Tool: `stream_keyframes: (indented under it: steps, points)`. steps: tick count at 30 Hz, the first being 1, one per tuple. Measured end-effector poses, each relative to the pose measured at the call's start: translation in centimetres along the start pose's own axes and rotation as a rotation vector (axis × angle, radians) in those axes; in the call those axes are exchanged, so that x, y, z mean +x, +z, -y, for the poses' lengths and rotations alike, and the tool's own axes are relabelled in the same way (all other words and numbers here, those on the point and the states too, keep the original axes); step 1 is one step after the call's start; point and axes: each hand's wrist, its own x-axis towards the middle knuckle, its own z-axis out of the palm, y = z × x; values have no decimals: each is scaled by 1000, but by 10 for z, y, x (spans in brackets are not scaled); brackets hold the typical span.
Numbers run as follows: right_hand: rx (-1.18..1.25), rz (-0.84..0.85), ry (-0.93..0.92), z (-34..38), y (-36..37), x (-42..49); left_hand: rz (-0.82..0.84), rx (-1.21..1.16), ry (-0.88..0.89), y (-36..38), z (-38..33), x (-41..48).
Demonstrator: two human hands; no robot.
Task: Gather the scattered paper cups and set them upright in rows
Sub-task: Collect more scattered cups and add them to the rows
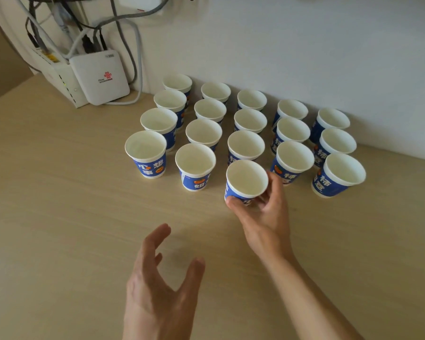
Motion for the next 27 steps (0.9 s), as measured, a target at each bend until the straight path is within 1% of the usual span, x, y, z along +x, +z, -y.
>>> stream_keyframes:
  steps: [9,20,24,27]
  points:
    - [-118,-42,15,-4,11,6,43,38,-47,-3,-6,2]
    - [-109,-57,44,-6,1,-9,85,77,-43,-14,-10,-4]
    - [-106,-71,157,4,-19,-50,123,78,-96,-26,-29,-18]
    - [-68,-148,260,33,-44,-87,204,96,-113,-43,-59,-36]
